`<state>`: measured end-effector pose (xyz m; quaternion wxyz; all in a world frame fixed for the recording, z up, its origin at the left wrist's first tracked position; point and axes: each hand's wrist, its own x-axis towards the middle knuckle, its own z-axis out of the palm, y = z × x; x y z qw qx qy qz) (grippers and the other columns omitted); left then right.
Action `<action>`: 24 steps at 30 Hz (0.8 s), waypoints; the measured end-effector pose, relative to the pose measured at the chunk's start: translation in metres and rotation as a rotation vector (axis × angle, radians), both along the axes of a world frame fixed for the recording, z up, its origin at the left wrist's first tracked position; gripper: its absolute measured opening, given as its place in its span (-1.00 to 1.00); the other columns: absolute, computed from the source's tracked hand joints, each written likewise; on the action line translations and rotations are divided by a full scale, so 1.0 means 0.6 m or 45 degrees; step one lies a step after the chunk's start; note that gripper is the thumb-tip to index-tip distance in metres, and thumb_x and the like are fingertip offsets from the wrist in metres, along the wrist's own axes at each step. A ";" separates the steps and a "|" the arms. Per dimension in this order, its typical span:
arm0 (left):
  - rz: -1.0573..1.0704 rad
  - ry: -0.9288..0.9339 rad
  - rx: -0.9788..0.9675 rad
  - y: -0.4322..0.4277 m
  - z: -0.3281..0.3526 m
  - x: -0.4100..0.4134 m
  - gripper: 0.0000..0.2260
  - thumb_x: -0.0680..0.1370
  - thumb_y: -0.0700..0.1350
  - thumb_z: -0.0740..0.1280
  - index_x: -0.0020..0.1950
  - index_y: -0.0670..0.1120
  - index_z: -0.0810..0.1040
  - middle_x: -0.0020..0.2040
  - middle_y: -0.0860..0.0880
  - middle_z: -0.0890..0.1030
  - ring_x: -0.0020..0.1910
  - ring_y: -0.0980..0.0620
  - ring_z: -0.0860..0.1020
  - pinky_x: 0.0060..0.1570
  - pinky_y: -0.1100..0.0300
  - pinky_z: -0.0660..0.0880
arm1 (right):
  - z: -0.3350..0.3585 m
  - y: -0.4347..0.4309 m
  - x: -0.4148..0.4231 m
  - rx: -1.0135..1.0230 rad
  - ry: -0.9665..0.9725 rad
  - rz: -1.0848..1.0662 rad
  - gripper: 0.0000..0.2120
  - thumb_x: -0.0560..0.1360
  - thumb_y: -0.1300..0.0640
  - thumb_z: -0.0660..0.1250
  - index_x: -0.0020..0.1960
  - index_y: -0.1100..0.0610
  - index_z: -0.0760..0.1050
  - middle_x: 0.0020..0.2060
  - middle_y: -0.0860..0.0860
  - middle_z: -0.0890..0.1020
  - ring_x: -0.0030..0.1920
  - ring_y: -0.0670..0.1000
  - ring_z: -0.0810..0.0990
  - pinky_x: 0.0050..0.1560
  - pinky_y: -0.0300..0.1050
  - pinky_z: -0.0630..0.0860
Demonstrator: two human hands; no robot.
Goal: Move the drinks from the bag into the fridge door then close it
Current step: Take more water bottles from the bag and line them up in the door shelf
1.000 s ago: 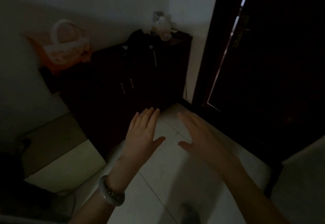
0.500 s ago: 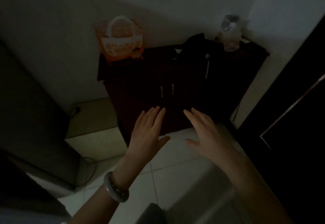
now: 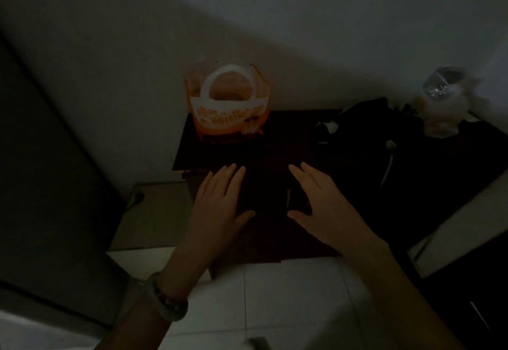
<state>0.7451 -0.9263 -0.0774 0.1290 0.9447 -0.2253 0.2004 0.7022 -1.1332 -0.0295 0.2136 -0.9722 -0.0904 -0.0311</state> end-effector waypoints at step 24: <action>0.146 -0.305 0.269 0.061 0.200 0.552 -0.70 0.47 -0.15 0.26 0.14 -0.26 0.53 0.17 -0.31 0.53 0.08 -0.31 0.53 0.02 -0.17 0.51 | 0.120 0.029 0.624 -0.036 -0.527 0.627 -0.57 0.38 0.29 0.21 0.23 0.11 0.52 0.23 0.13 0.55 0.19 0.18 0.53 0.12 0.08 0.51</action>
